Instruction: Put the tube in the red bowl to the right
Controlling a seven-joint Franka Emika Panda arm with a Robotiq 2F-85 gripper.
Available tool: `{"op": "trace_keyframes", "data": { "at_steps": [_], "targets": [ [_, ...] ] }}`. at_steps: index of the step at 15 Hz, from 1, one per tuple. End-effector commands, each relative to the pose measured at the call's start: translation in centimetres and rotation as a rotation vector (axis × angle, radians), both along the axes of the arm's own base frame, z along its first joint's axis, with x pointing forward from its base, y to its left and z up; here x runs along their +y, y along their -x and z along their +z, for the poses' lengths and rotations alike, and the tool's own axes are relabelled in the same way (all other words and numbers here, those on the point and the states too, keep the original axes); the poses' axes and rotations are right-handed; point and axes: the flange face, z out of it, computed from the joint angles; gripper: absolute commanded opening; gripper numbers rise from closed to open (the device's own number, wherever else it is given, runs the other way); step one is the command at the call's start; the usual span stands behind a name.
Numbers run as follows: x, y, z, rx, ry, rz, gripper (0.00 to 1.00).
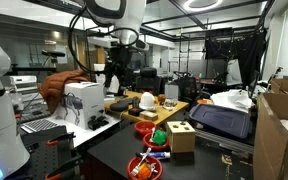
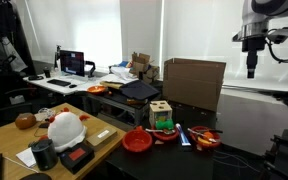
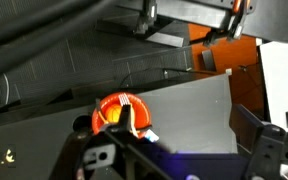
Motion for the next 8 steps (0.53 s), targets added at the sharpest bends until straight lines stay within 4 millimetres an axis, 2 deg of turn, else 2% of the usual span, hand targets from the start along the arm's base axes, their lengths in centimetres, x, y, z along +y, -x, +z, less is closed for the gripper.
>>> {"op": "trace_keyframes", "data": {
  "at_steps": [1,5,8],
  "targets": [
    [0.6,-5.5,0.4,-0.108,0.011,-0.075,1.00],
    [1.4,-11.2,-1.4,-0.165,0.003,-0.147,1.00],
    [1.6,-15.4,-4.3,-0.189,0.034,-0.226,1.00]
  ]
}}
